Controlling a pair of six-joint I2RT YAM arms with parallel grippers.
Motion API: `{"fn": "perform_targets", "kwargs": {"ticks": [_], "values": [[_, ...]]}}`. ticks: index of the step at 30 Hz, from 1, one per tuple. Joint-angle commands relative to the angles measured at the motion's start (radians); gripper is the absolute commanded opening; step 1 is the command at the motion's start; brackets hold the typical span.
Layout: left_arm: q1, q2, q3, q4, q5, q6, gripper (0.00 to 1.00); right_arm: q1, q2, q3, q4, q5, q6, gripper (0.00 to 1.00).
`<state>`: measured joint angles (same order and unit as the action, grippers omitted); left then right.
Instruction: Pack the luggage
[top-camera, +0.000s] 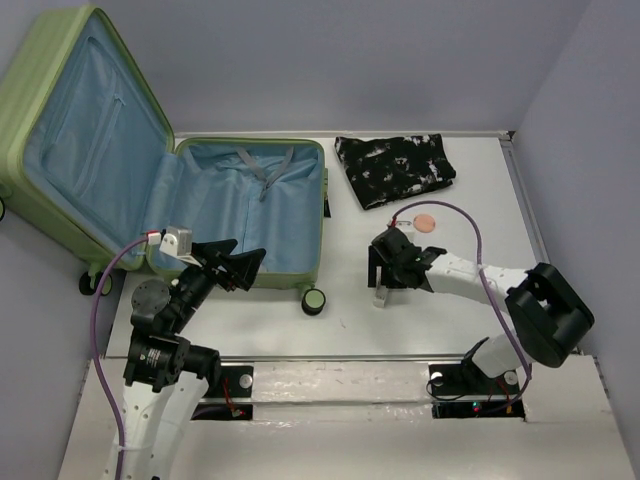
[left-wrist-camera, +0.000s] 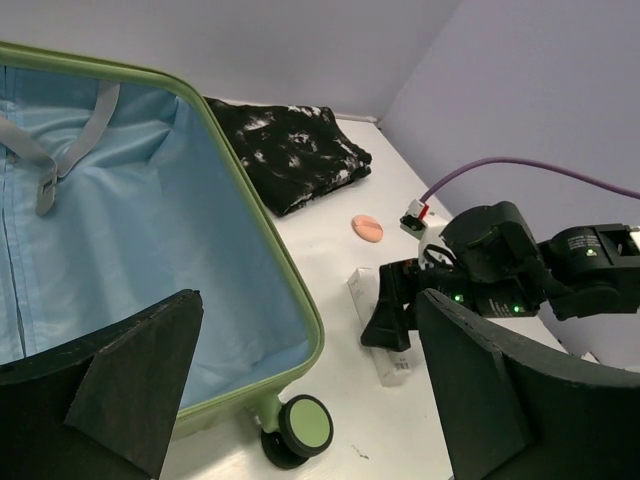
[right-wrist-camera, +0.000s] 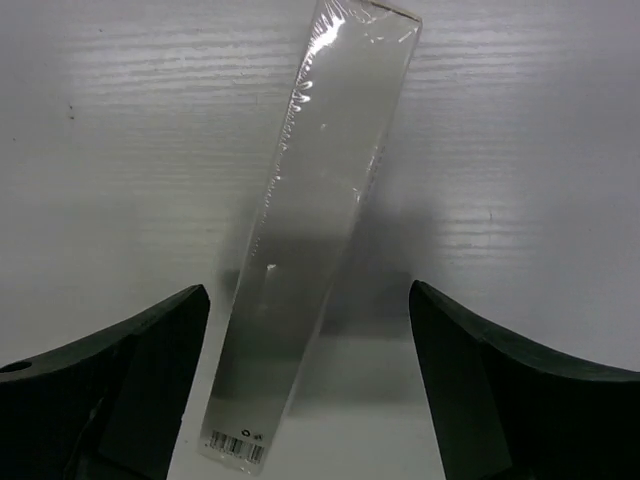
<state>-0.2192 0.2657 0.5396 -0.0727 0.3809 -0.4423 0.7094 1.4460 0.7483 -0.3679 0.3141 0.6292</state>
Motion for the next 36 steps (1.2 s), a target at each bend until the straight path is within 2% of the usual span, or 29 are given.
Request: {"fn": "perform_targets", "kwargs": {"ticks": [1, 2, 3, 6, 9, 14, 21, 22, 23, 24, 25, 26, 27, 28, 31, 32, 35, 36], "values": [[-0.003, -0.01, 0.042, 0.025, 0.029, 0.007, 0.99, 0.01, 0.036, 0.065, 0.096, 0.026, 0.018, 0.75], [-0.003, -0.01, 0.043, 0.025, 0.029, 0.007, 0.99, 0.01, 0.053, 0.069, 0.095, 0.04, 0.017, 0.66], [-0.003, -0.01, 0.042, 0.027, 0.029, 0.007, 0.99, 0.01, 0.059, 0.077, 0.095, 0.043, 0.018, 0.47], [-0.003, -0.011, 0.042, 0.028, 0.03, 0.005, 0.99, 0.031, 0.039, 0.1, 0.069, 0.062, 0.013, 0.22], [-0.003, -0.013, 0.04, 0.03, 0.032, 0.004, 0.99, 0.094, -0.013, 0.181, 0.008, 0.095, -0.013, 0.19], [-0.003, -0.014, 0.039, 0.03, 0.027, 0.002, 0.99, 0.192, -0.026, 0.408, 0.03, 0.02, -0.077, 0.19], [-0.005, -0.023, 0.04, 0.024, 0.013, 0.002, 0.99, 0.216, 0.143, 0.693, 0.194, -0.173, -0.123, 0.19], [-0.003, -0.025, 0.04, 0.025, 0.007, 0.002, 0.99, 0.216, 0.177, 0.73, 0.207, -0.19, -0.123, 0.22], [-0.003, -0.029, 0.042, 0.022, 0.003, 0.002, 0.99, 0.216, 0.254, 0.82, 0.208, -0.213, -0.126, 0.43], [-0.003, -0.029, 0.042, 0.019, -0.002, 0.002, 0.99, 0.216, 0.293, 0.821, 0.205, -0.213, -0.132, 0.43], [-0.003, -0.036, 0.043, 0.019, -0.008, 0.002, 0.99, 0.216, 0.33, 0.906, 0.198, -0.24, -0.138, 0.76], [-0.003, -0.039, 0.043, 0.016, -0.014, 0.004, 0.99, 0.216, 0.374, 0.94, 0.187, -0.231, -0.155, 0.87], [-0.003, -0.045, 0.042, 0.014, -0.016, 0.004, 0.99, 0.216, 0.384, 0.974, 0.169, -0.219, -0.161, 0.94], [-0.003, -0.046, 0.043, 0.013, -0.022, 0.004, 0.99, 0.207, 0.378, 0.967, 0.169, -0.208, -0.166, 0.94], [-0.003, -0.052, 0.045, 0.011, -0.02, 0.004, 0.99, 0.162, 0.288, 0.829, 0.208, -0.202, -0.157, 0.74], [-0.003, -0.051, 0.045, 0.013, -0.019, 0.004, 0.99, 0.122, 0.256, 0.777, 0.249, -0.205, -0.148, 0.57], [-0.003, -0.046, 0.043, 0.017, -0.007, 0.002, 0.99, 0.027, 0.125, 0.575, 0.311, -0.219, -0.122, 0.4], [-0.003, -0.042, 0.043, 0.017, -0.005, 0.002, 0.99, 0.004, 0.099, 0.533, 0.329, -0.219, -0.114, 0.31]]}}
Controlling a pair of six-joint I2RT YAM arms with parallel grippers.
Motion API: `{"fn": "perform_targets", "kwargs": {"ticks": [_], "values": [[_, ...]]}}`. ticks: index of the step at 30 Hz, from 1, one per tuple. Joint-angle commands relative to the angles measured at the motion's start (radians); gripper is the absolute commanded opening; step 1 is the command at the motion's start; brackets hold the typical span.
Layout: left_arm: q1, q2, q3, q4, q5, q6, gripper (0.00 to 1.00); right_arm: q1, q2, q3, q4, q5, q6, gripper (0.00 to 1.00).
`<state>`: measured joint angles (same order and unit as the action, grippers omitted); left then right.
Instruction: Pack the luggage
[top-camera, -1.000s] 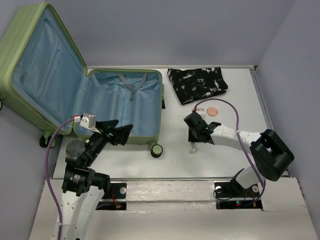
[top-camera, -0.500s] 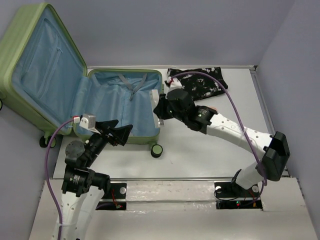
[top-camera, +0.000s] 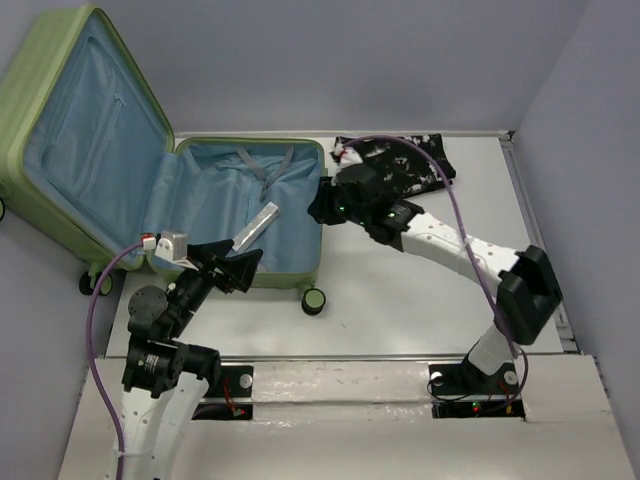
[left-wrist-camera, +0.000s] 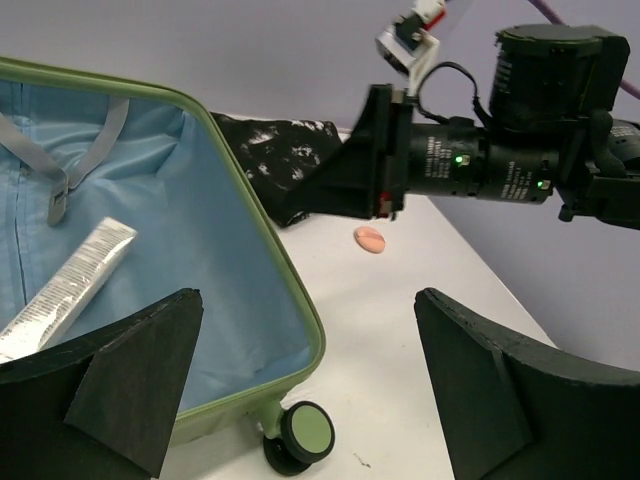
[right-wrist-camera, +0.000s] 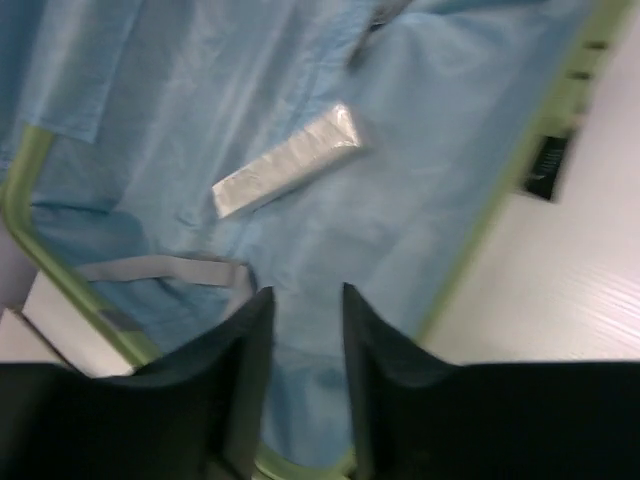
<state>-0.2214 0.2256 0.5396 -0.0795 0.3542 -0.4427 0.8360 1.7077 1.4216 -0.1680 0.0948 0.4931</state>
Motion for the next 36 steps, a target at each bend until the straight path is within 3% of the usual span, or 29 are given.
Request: {"fn": "perform_targets", "kwargs": {"ticks": [1, 8, 12, 17, 26, 36], "values": [[-0.001, 0.0, 0.043, 0.024, 0.025, 0.002, 0.99, -0.142, -0.199, -0.209, 0.137, 0.003, 0.025, 0.28], [-0.001, 0.009, 0.042, 0.026, 0.025, 0.002, 0.99, -0.224, -0.155, -0.323, 0.261, 0.019, -0.008, 0.23], [-0.001, 0.02, 0.043, 0.026, 0.029, 0.002, 0.99, -0.282, -0.031, -0.334, 0.411, -0.125, -0.013, 0.28], [-0.001, 0.032, 0.042, 0.029, 0.037, 0.002, 0.99, -0.313, 0.116, -0.282, 0.515, -0.247, -0.037, 0.35], [-0.001, 0.05, 0.042, 0.032, 0.046, 0.002, 0.99, -0.331, 0.348, -0.173, 0.604, -0.313, -0.007, 0.42], [-0.001, 0.063, 0.042, 0.035, 0.051, 0.002, 0.99, -0.331, 0.495, -0.03, 0.605, -0.32, 0.019, 0.49]]}}
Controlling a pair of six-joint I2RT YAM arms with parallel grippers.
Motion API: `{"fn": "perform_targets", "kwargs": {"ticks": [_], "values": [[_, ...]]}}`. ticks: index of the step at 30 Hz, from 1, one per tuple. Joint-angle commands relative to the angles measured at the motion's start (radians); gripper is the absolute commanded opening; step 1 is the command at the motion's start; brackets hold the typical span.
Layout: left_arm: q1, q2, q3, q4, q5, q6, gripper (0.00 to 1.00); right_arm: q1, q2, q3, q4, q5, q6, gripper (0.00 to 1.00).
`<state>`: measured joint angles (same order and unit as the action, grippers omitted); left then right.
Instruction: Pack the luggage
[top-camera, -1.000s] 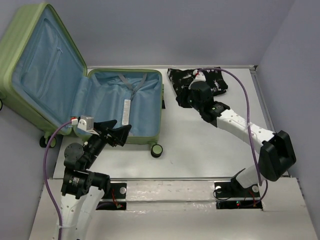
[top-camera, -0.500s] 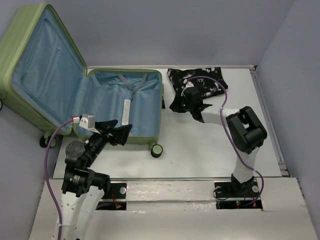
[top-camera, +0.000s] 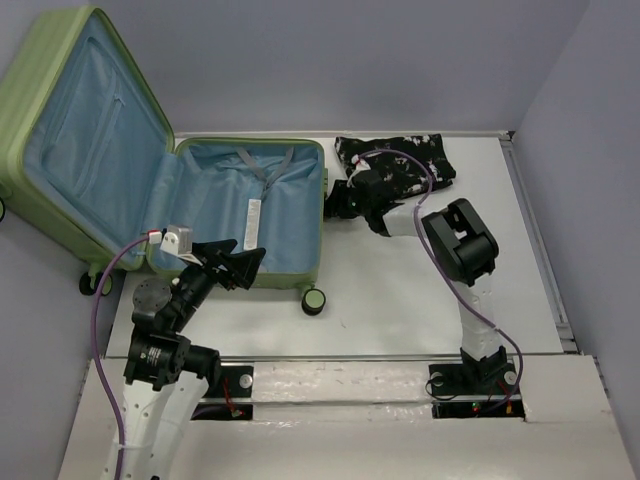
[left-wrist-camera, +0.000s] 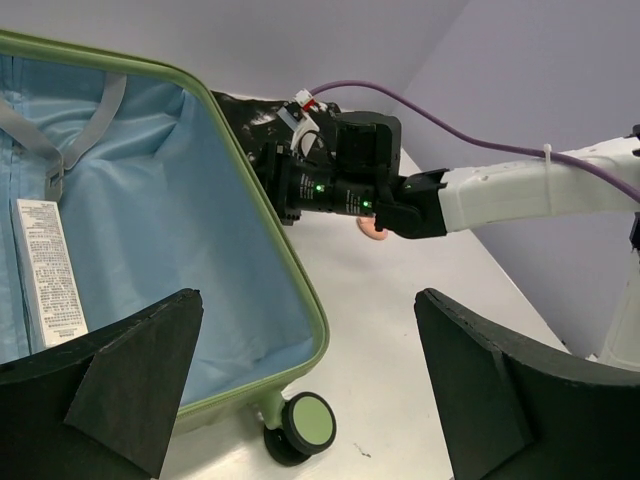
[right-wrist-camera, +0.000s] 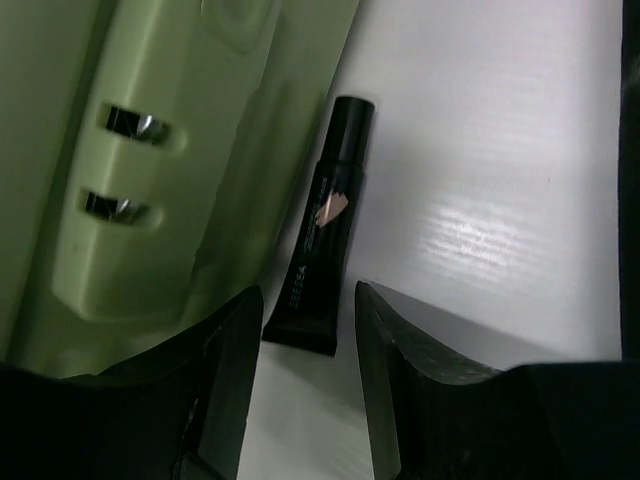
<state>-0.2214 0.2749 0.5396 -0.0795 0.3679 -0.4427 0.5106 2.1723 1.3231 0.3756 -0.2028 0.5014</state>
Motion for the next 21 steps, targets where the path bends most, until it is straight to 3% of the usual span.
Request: {"fn": "perform_targets", "kwargs": {"ticks": [1, 5, 9, 15, 21], "values": [[-0.001, 0.014, 0.042, 0.035, 0.037, 0.002, 0.99, -0.006, 0.053, 0.085, 0.056, -0.027, 0.014, 0.49], [-0.001, 0.012, 0.042, 0.035, 0.034, 0.002, 0.99, -0.006, 0.102, 0.114, 0.051, -0.056, 0.031, 0.48], [-0.001, 0.009, 0.042, 0.034, 0.032, 0.002, 0.99, -0.006, 0.104, 0.078, 0.077, -0.035, 0.045, 0.31], [-0.001, 0.003, 0.042, 0.034, 0.032, 0.002, 0.99, -0.006, 0.012, -0.021, 0.092, 0.022, 0.016, 0.18], [-0.002, -0.006, 0.04, 0.035, 0.031, 0.002, 0.99, -0.006, -0.17, -0.206, 0.082, 0.127, -0.021, 0.16]]}}
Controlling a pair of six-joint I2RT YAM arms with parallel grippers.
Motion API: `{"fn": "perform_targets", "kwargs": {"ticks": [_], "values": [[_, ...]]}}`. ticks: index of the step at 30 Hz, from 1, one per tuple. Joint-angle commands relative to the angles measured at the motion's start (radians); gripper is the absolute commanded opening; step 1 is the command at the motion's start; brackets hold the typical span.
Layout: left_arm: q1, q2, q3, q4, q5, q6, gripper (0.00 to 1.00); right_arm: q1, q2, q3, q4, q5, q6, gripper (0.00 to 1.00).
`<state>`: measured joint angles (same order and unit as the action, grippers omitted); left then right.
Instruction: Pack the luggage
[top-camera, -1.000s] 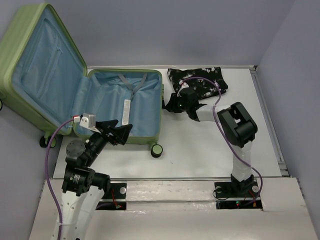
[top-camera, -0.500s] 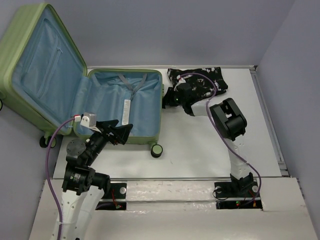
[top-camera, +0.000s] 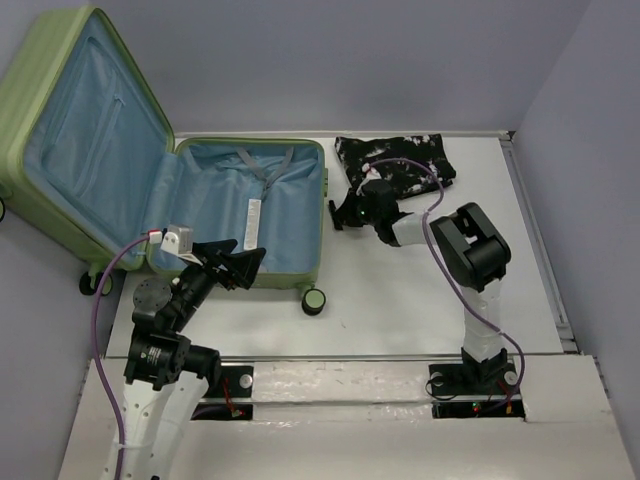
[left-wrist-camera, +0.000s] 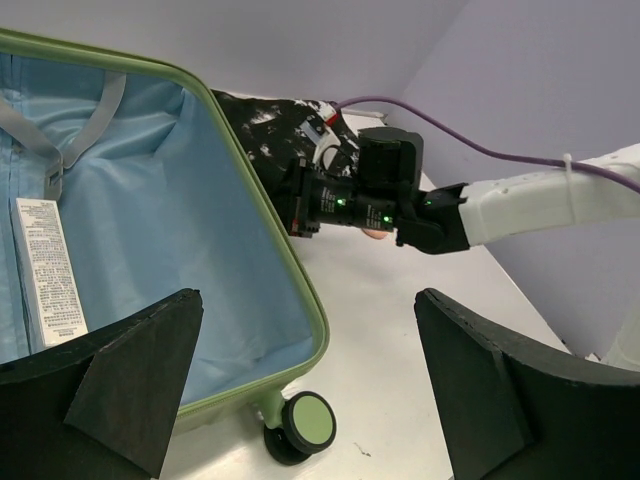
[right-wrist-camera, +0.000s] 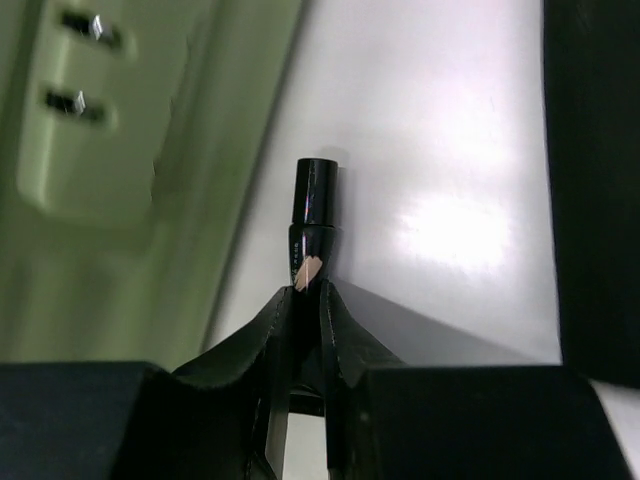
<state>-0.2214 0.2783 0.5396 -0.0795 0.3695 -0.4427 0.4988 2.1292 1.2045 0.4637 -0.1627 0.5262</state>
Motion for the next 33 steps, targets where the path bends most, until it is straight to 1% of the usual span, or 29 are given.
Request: {"fn": "perform_targets", "kwargs": {"ticks": [1, 3, 4, 5, 7, 8, 9, 10, 11, 12, 14, 15, 16, 17, 19, 20, 21, 22, 23, 25, 28, 30, 31, 33], "values": [[-0.001, -0.011, 0.04, 0.035, 0.029, 0.001, 0.99, 0.006, -0.153, -0.142, -0.007, 0.097, -0.043, 0.16], [-0.001, -0.014, 0.04, 0.035, 0.029, 0.001, 0.99, 0.006, -0.21, -0.203, 0.0, 0.097, -0.032, 0.16], [-0.001, -0.014, 0.04, 0.035, 0.029, 0.001, 0.99, 0.006, -0.279, -0.236, 0.007, 0.091, -0.022, 0.16], [-0.001, -0.016, 0.04, 0.035, 0.029, 0.001, 0.99, 0.006, -0.316, -0.309, 0.016, 0.085, -0.011, 0.16], [-0.001, -0.018, 0.039, 0.035, 0.029, -0.001, 0.99, 0.006, -0.401, -0.379, 0.026, 0.069, 0.017, 0.16], [-0.001, -0.018, 0.039, 0.037, 0.031, -0.001, 0.99, 0.006, -0.498, -0.435, 0.02, 0.066, 0.024, 0.16], [-0.001, -0.021, 0.039, 0.037, 0.031, -0.001, 0.99, 0.006, -0.549, -0.457, 0.009, 0.062, 0.032, 0.16], [-0.001, -0.021, 0.039, 0.038, 0.032, -0.004, 0.99, 0.006, -0.646, -0.471, -0.022, 0.048, 0.041, 0.16], [-0.001, -0.021, 0.037, 0.037, 0.032, -0.004, 0.99, 0.006, -0.647, -0.48, -0.043, 0.04, 0.047, 0.16], [-0.001, -0.024, 0.036, 0.04, 0.034, -0.004, 0.99, 0.006, -0.726, -0.477, -0.077, 0.029, 0.058, 0.16], [0.001, -0.025, 0.036, 0.043, 0.039, -0.005, 0.99, 0.044, -0.771, -0.441, -0.117, 0.0, 0.058, 0.17], [0.002, -0.028, 0.036, 0.043, 0.039, -0.005, 0.99, 0.064, -0.776, -0.406, -0.164, -0.001, 0.051, 0.17], [0.001, -0.028, 0.036, 0.043, 0.039, -0.005, 0.99, 0.085, -0.769, -0.326, -0.18, 0.008, 0.046, 0.17], [0.002, -0.03, 0.036, 0.043, 0.037, -0.004, 0.99, 0.139, -0.749, -0.28, -0.191, 0.012, 0.041, 0.17], [0.002, -0.033, 0.036, 0.038, 0.032, -0.004, 0.99, 0.181, -0.652, -0.177, -0.21, -0.01, 0.044, 0.18], [0.002, -0.033, 0.037, 0.037, 0.023, -0.002, 0.99, 0.208, -0.613, -0.072, -0.217, -0.026, 0.046, 0.22], [0.002, -0.034, 0.039, 0.031, 0.017, -0.001, 0.99, 0.208, -0.574, -0.021, -0.232, -0.034, 0.049, 0.31], [0.002, -0.037, 0.042, 0.027, 0.01, 0.001, 0.99, 0.208, -0.518, 0.021, -0.268, -0.046, 0.058, 0.53], [0.002, -0.04, 0.042, 0.024, 0.008, 0.001, 0.99, 0.208, -0.502, 0.07, -0.286, -0.044, 0.057, 0.61], [0.002, -0.044, 0.042, 0.024, 0.006, 0.001, 0.99, 0.208, -0.506, 0.063, -0.306, 0.017, 0.047, 0.79], [0.001, -0.05, 0.043, 0.024, 0.008, 0.002, 0.99, 0.126, -0.575, -0.037, -0.304, 0.018, 0.067, 0.79], [0.001, -0.051, 0.042, 0.026, 0.014, 0.002, 0.99, 0.071, -0.65, -0.106, -0.309, 0.07, 0.058, 0.77], [-0.001, -0.051, 0.042, 0.026, 0.017, 0.002, 0.99, -0.001, -0.672, -0.175, -0.327, 0.115, 0.054, 0.71], [-0.001, -0.054, 0.042, 0.027, 0.019, 0.002, 0.99, -0.07, -0.702, -0.223, -0.374, 0.197, 0.041, 0.67]]}}
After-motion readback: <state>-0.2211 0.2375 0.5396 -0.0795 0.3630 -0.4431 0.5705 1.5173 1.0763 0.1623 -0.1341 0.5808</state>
